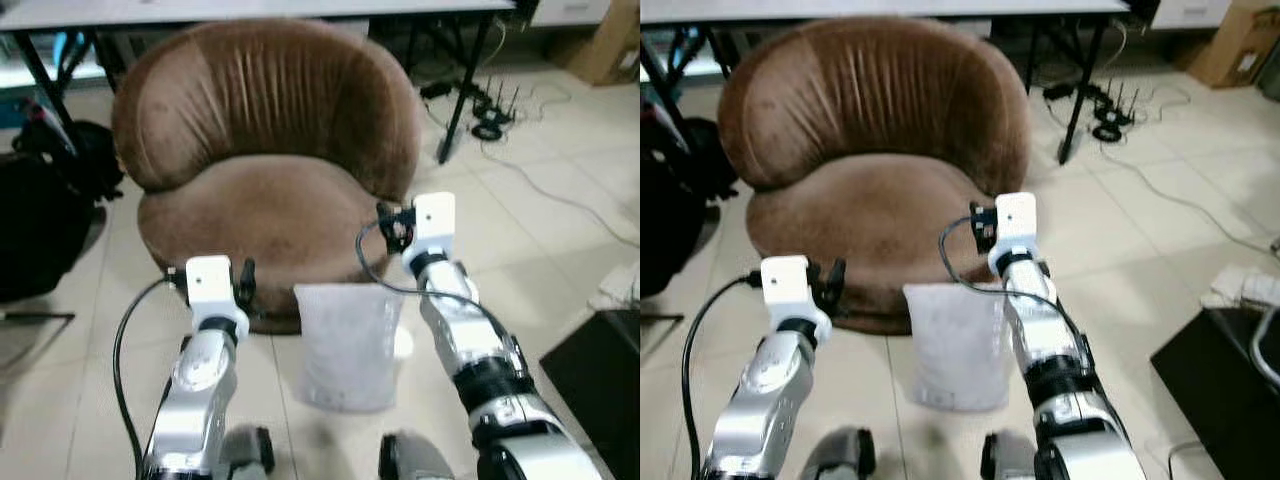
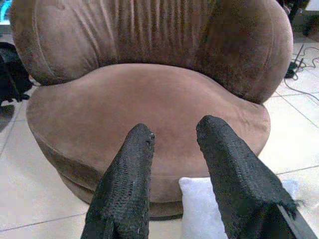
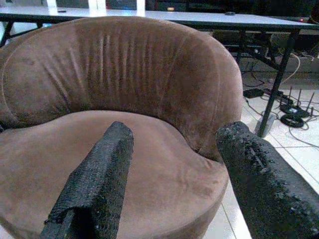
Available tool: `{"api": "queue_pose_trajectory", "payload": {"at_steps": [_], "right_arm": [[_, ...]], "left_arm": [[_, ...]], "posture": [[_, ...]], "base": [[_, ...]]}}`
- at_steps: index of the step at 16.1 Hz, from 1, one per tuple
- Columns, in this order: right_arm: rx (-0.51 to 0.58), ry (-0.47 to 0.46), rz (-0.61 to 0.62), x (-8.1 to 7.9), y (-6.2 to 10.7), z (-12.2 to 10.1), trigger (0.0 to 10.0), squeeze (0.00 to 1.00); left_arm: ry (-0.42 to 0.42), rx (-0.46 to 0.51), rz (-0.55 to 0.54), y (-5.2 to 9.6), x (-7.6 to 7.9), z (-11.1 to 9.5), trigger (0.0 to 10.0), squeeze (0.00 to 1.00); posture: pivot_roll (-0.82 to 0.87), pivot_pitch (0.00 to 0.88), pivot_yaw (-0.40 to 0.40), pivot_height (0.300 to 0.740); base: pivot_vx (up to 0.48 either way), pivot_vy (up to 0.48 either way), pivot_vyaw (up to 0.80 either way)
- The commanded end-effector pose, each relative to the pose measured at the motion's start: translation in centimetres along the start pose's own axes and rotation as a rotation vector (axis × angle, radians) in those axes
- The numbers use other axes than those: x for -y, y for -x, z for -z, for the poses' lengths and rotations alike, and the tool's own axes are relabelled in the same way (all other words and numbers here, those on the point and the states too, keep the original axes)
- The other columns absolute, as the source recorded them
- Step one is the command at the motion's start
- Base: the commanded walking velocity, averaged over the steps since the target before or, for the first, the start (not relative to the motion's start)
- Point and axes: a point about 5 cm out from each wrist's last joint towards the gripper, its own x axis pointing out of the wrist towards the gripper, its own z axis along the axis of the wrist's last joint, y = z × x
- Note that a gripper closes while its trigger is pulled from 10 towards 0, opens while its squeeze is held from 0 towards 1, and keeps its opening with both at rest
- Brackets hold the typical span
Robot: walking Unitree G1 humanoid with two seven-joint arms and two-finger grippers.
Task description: Move the pillow to the sofa from floor
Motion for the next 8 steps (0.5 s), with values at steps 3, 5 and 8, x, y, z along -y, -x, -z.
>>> {"api": "queue_pose_trajectory", "payload": {"at_steps": [3,5,8], "right_arm": [[0.015,-0.024,-0.006,0.16,0.23,-0.17,10.0,0.0],[0.009,-0.018,-0.006,0.19,0.24,-0.14,10.0,0.0],[-0.009,-0.003,-0.003,0.26,0.14,-0.01,10.0,0.0]], "left_arm": [[-0.005,-0.002,0.008,0.25,0.22,0.01,10.0,0.0],[-0.004,-0.002,0.005,0.28,0.14,0.03,10.0,0.0],[-0.002,-0.003,-0.003,0.34,-0.01,0.07,10.0,0.0]], "posture": [[-0.02,0.0,-0.019,0.688],[-0.02,0.0,-0.022,0.698],[-0.02,0.0,-0.025,0.723]], "base": [[0.0,0.0,0.0],[0.0,0.0,0.0],[0.0,0.0,0.0]]}}
